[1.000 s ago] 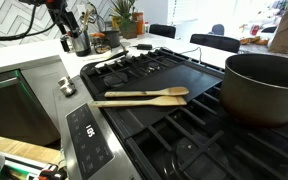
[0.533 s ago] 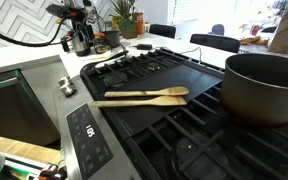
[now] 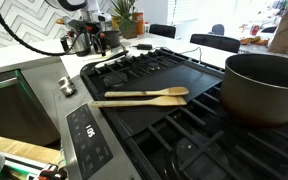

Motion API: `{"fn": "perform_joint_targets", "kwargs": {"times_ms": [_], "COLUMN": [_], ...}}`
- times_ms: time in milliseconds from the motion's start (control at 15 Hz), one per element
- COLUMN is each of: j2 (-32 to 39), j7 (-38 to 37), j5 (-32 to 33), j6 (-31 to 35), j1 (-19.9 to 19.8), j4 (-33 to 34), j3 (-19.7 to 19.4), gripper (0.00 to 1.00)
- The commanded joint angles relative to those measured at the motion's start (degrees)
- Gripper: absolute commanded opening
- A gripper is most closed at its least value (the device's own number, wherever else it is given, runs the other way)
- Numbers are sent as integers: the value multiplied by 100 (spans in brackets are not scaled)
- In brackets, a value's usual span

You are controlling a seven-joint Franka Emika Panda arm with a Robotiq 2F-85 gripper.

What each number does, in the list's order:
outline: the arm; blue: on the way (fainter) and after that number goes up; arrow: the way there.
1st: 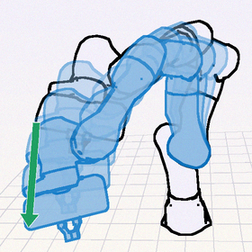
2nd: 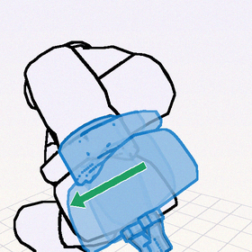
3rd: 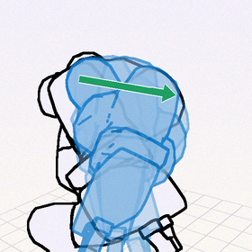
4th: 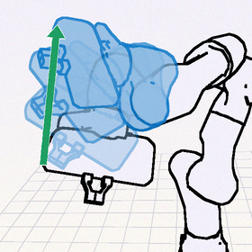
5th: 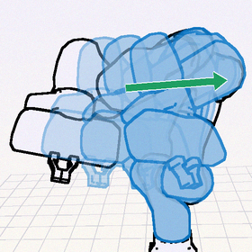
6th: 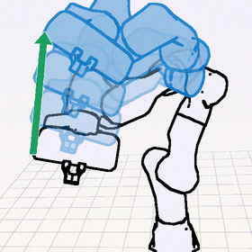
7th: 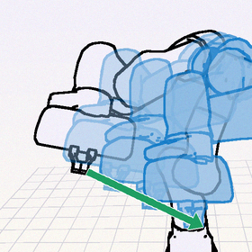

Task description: Put the black spoon onto the stove top

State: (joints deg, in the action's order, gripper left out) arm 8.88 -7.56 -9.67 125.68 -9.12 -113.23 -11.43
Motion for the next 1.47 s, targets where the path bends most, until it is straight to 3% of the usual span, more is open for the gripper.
{"fn": "perform_joint_targets", "kwargs": {"times_ms": [0,200,267,333,933,1000,1400], "j2": [480,675,716,758,840,776,43], "j7": [-262,-414,-429,-429,-589,-620,-681], "j5": [-30,-7,3,3,311,315,260], "j6": [315,517,578,612,905,862,323], "j1": [-58,-59,-60,-62,31,34,-17], "j4": [213,252,256,277,256,258,92], "j3": [44,40,38,41,-3,-3,-20], "gripper": [100,100,90,74,5,1,5]}}
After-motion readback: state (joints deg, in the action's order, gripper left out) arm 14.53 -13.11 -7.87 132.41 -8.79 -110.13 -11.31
